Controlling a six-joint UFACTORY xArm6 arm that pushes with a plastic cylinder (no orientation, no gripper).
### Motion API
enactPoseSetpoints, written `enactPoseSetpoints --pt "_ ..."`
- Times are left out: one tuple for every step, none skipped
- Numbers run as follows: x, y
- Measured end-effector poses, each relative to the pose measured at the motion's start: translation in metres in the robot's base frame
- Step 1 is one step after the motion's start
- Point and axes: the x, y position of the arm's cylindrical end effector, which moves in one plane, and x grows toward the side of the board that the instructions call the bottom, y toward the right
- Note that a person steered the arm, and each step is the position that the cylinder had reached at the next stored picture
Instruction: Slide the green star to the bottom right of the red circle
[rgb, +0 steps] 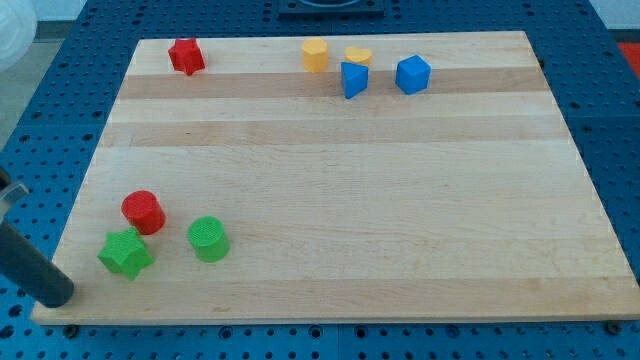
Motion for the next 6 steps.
enactPoseSetpoints --pt "-0.007 0.007" --pt "-0.014 0.024" --pt "-0.015 0.048" --pt "-0.019 0.072" --pt "-0.029 0.095" --pt "-0.043 0.117"
